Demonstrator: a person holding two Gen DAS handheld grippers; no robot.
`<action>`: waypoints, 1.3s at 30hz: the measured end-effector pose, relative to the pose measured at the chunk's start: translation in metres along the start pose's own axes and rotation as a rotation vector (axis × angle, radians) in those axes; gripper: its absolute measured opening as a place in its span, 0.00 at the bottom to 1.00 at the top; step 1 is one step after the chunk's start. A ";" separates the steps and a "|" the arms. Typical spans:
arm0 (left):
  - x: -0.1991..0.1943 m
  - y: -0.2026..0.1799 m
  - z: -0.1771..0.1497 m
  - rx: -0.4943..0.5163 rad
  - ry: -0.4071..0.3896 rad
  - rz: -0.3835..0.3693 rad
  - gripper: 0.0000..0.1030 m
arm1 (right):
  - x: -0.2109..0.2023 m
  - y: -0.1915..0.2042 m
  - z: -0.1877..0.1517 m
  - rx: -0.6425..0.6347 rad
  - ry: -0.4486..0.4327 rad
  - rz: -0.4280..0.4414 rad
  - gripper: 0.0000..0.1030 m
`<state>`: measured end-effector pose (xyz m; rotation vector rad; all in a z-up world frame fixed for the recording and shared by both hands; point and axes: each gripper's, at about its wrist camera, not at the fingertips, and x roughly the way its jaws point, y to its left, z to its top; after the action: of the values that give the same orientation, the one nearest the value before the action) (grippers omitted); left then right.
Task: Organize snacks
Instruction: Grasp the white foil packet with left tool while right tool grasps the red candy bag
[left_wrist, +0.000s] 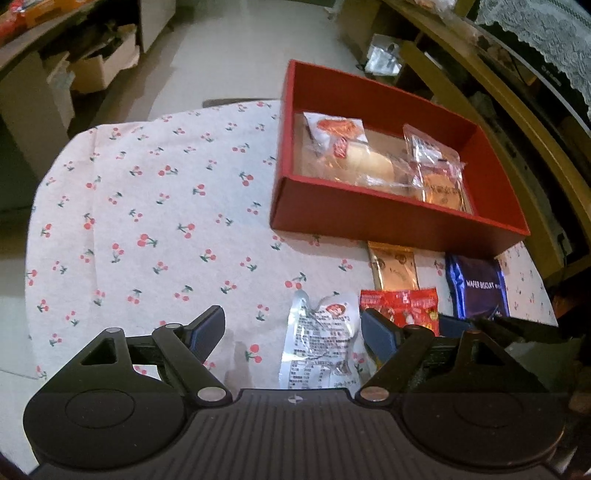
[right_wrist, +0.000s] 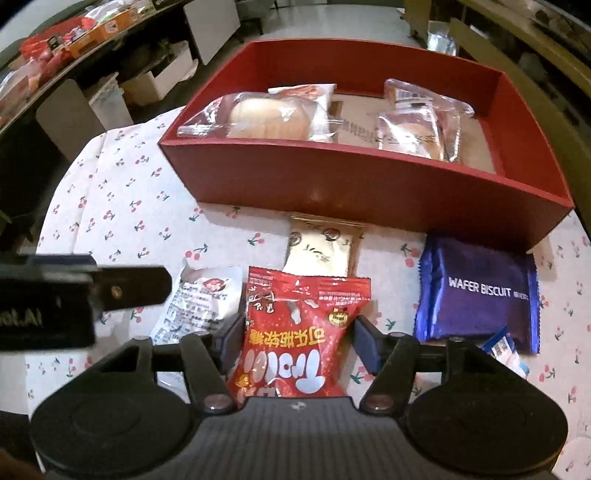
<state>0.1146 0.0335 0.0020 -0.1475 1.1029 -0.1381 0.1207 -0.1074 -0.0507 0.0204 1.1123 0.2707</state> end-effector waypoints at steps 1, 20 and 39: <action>0.003 -0.002 -0.001 0.006 0.011 -0.002 0.83 | -0.002 -0.002 0.000 0.003 0.001 0.001 0.79; 0.045 -0.039 -0.008 0.103 0.051 0.104 0.73 | -0.038 -0.047 -0.013 0.069 -0.044 0.011 0.75; 0.017 -0.037 -0.022 0.115 0.034 0.071 0.60 | -0.037 -0.033 -0.015 0.022 -0.042 0.014 0.75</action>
<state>0.1015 -0.0074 -0.0157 -0.0024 1.1296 -0.1404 0.0985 -0.1492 -0.0298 0.0531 1.0737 0.2696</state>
